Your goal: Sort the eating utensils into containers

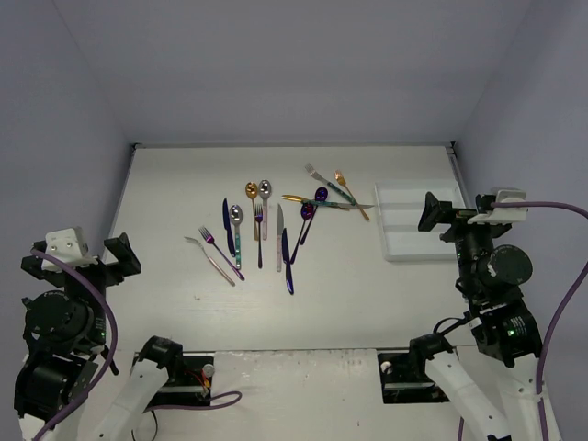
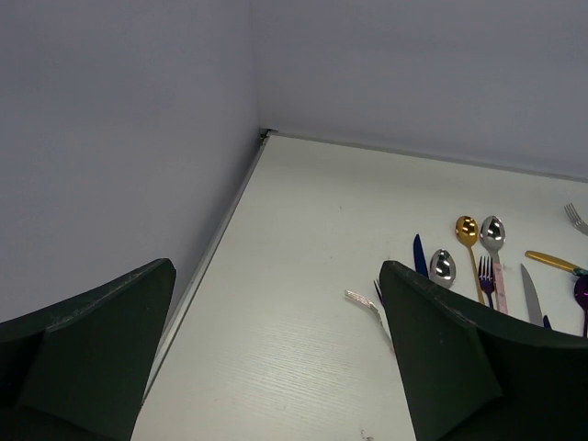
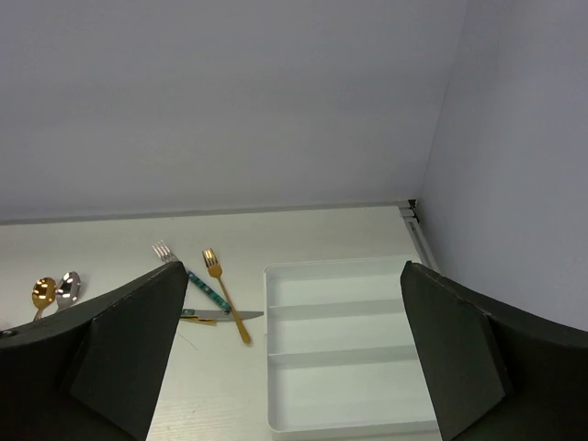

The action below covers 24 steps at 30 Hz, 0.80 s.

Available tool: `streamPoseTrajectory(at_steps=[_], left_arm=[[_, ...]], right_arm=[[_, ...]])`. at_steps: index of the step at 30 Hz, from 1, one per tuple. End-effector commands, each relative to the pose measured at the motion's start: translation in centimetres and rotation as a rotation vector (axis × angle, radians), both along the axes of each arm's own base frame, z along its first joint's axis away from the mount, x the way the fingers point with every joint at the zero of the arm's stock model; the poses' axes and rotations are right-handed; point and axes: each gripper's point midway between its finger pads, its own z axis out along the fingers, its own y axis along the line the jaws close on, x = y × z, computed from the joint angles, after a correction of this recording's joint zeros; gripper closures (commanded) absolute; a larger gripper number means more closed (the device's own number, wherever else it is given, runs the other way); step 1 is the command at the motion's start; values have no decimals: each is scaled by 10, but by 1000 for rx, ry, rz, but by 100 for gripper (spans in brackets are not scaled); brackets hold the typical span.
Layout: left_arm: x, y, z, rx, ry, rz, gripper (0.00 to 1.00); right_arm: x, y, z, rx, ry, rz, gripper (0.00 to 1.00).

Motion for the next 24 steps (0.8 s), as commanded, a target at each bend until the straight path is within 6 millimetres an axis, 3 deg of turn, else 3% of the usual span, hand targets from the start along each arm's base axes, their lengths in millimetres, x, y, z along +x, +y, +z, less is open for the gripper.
streamPoseTrajectory(at_steps=[1, 9, 13, 20, 22, 24], left_arm=[[16, -9, 5, -18, -2, -21, 8], [30, -19, -10, -30, 51, -51, 8], [43, -29, -32, -53, 114, -73, 8], [82, -55, -87, -114, 249, -115, 8], [91, -59, -97, -124, 266, -118, 8], [98, -65, -108, -121, 292, -135, 8]], right_arm=[[5, 7, 18, -11, -70, 33, 0], [24, 24, 4, -23, -12, 90, 0], [43, 35, -11, -49, 53, 121, 0], [99, 58, -50, 68, 230, 115, 0], [122, 66, -75, 97, 312, 105, 0], [142, 76, -85, 100, 358, 114, 0]])
